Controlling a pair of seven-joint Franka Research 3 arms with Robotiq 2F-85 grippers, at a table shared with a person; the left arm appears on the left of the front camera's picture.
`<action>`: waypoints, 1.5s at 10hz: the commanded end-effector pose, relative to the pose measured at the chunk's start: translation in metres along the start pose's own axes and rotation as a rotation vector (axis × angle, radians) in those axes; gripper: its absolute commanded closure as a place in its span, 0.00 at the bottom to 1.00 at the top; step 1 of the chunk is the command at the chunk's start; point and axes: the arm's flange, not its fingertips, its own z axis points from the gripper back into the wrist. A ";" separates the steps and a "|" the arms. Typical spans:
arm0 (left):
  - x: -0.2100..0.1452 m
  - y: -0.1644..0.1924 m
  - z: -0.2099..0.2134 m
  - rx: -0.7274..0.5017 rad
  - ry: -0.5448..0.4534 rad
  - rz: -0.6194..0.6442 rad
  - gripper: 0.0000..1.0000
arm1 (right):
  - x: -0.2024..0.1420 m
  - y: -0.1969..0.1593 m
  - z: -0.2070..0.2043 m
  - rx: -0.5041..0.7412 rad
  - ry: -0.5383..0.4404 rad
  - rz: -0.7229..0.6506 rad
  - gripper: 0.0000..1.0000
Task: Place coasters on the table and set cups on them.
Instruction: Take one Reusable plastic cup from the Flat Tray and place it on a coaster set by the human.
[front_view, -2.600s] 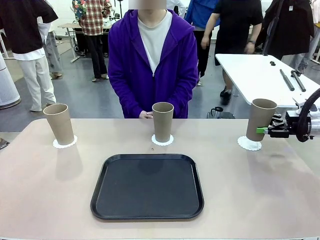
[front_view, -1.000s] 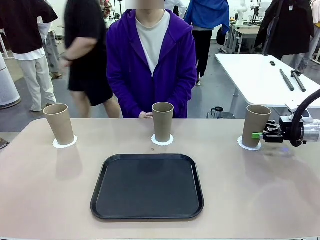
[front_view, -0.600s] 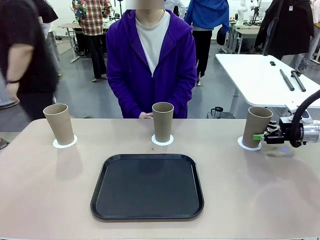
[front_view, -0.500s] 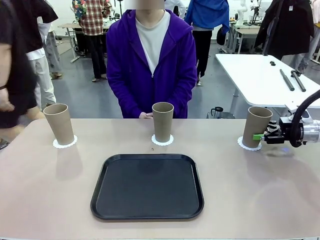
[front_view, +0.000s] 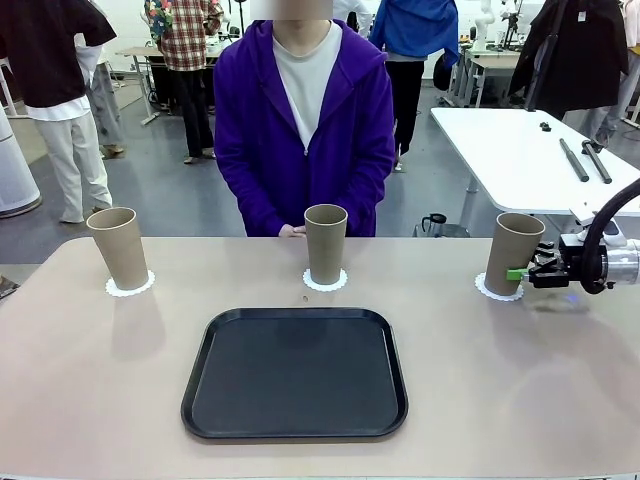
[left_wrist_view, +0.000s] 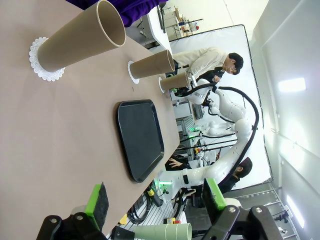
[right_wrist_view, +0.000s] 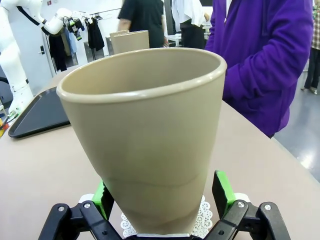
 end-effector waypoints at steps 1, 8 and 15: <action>0.000 -0.001 0.001 -0.004 -0.010 -0.006 0.00 | 0.004 -0.007 0.001 -0.016 0.051 -0.004 0.00; 0.000 -0.001 0.001 -0.004 -0.010 -0.006 0.00 | 0.006 -0.007 0.014 -0.012 0.127 -0.056 0.00; 0.000 -0.001 0.001 -0.004 -0.010 -0.006 0.00 | 0.026 0.005 0.050 -0.144 0.377 -0.192 0.00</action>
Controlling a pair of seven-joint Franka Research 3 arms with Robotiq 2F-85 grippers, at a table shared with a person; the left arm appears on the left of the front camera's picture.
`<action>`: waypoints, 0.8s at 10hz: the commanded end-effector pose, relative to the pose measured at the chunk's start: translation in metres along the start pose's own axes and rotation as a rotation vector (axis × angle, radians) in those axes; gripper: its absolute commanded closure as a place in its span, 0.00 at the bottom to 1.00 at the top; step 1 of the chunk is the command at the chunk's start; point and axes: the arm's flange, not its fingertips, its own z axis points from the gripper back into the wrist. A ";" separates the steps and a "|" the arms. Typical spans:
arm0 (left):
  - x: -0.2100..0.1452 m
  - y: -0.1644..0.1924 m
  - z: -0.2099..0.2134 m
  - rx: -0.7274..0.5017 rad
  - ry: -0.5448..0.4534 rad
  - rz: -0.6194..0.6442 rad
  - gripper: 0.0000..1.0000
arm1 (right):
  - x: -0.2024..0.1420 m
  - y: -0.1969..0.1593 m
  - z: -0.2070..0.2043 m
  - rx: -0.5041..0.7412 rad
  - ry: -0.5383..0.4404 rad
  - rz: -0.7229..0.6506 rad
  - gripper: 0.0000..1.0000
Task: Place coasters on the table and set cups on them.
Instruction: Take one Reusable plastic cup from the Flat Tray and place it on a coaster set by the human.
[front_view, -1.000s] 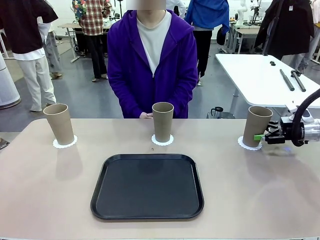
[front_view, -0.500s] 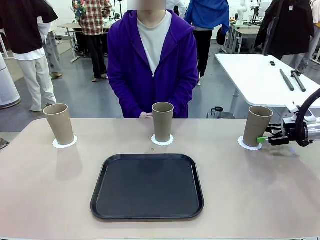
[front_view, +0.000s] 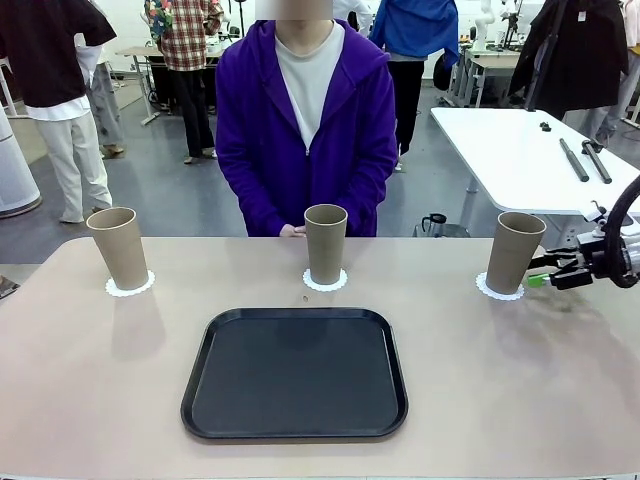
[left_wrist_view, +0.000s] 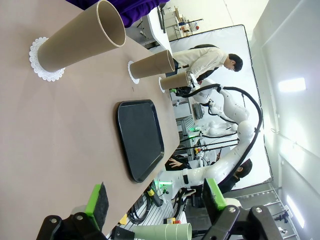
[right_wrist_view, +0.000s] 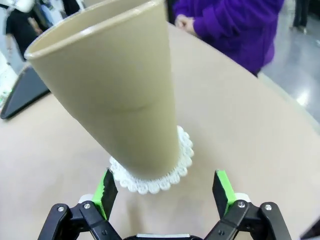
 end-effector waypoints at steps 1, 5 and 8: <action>0.000 -0.001 0.001 -0.004 -0.011 -0.006 0.00 | 0.026 0.026 0.024 -0.148 0.146 -0.129 0.00; 0.000 -0.001 0.001 -0.004 -0.011 -0.006 0.00 | 0.116 0.107 0.086 -0.470 0.296 -0.332 0.00; 0.000 -0.001 0.001 -0.004 -0.011 -0.006 0.00 | 0.186 0.172 0.107 -0.542 0.312 -0.371 0.00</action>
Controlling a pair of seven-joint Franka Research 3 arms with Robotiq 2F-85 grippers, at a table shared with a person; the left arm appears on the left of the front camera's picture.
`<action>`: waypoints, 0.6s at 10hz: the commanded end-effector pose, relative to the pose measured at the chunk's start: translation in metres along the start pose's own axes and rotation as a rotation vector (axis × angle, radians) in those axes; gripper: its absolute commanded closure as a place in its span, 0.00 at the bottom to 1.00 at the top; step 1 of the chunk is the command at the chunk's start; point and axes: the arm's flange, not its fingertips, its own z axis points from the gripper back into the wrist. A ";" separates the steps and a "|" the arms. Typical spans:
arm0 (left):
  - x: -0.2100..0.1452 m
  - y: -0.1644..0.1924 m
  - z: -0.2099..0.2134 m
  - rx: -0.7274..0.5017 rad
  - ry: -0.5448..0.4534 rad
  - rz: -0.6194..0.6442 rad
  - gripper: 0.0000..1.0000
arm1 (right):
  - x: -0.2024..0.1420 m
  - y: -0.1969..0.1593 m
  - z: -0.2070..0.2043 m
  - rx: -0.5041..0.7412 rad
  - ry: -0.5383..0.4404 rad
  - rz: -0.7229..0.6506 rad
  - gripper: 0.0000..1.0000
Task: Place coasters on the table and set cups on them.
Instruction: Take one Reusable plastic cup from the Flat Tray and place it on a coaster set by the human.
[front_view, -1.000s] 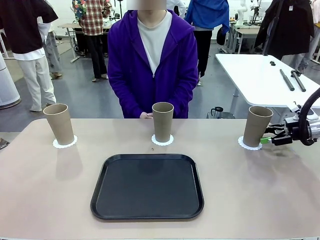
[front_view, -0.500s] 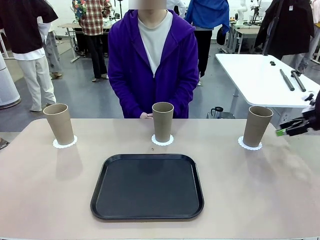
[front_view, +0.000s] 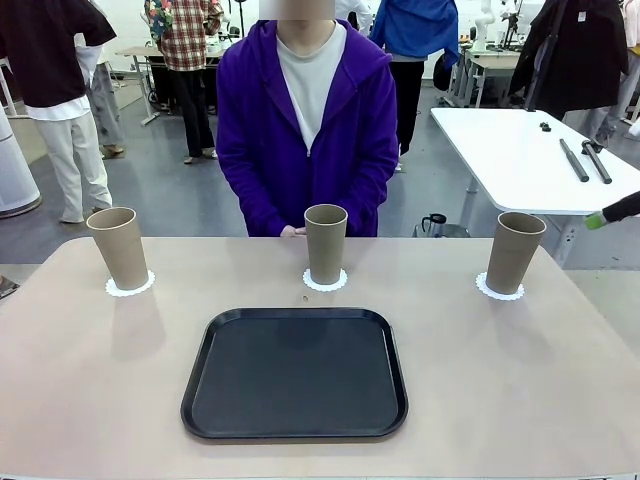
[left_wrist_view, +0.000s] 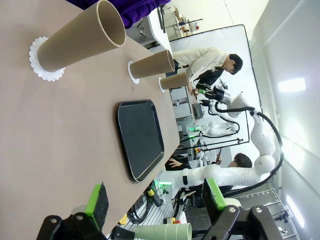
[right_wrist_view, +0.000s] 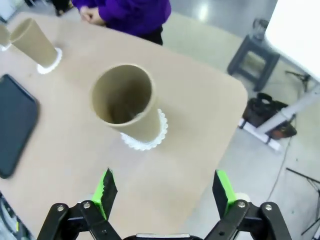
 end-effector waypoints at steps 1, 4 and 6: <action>-0.001 -0.002 0.001 -0.004 -0.011 -0.006 0.00 | 0.021 0.045 0.029 -0.054 0.067 -0.056 0.00; -0.001 -0.002 0.001 -0.004 -0.011 -0.006 0.00 | 0.040 0.095 0.058 -0.167 0.215 -0.050 0.00; -0.001 -0.002 0.001 -0.004 -0.011 -0.006 0.00 | 0.046 0.116 0.064 -0.169 0.253 -0.056 0.00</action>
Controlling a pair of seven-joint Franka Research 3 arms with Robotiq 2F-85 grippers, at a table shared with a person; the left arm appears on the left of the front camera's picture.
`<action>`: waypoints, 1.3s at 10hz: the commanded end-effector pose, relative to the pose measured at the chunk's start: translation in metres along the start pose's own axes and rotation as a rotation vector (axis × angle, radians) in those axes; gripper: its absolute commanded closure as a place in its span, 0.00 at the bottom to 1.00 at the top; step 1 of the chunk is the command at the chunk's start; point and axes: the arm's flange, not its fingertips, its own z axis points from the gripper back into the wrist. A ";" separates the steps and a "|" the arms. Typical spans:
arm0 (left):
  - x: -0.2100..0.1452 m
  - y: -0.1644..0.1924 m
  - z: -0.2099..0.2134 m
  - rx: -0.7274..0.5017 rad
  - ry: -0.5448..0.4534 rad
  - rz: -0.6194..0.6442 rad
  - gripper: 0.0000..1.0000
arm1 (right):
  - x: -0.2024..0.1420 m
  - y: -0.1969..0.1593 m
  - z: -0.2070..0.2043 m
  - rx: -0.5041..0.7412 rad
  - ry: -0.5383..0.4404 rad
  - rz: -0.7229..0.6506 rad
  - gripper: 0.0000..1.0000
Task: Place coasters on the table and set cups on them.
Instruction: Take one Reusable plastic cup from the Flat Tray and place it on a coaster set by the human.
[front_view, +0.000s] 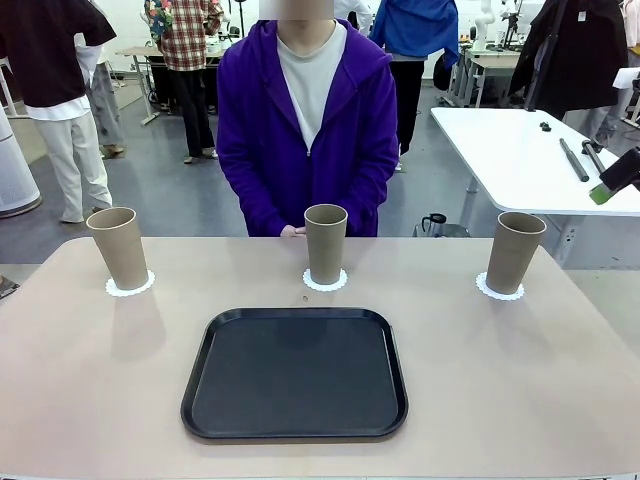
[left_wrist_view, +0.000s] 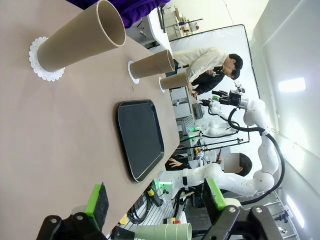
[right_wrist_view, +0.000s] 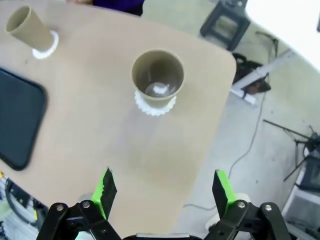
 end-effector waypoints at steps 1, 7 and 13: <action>-0.001 -0.002 0.001 -0.004 -0.011 -0.006 0.00 | -0.003 0.011 0.004 0.027 0.046 -0.002 0.00; -0.001 -0.002 0.001 -0.004 -0.011 -0.006 0.00 | 0.000 0.000 0.000 0.000 0.000 0.000 0.00; -0.001 -0.002 0.001 -0.004 -0.011 -0.006 0.00 | 0.000 0.000 0.000 0.000 0.000 0.000 0.00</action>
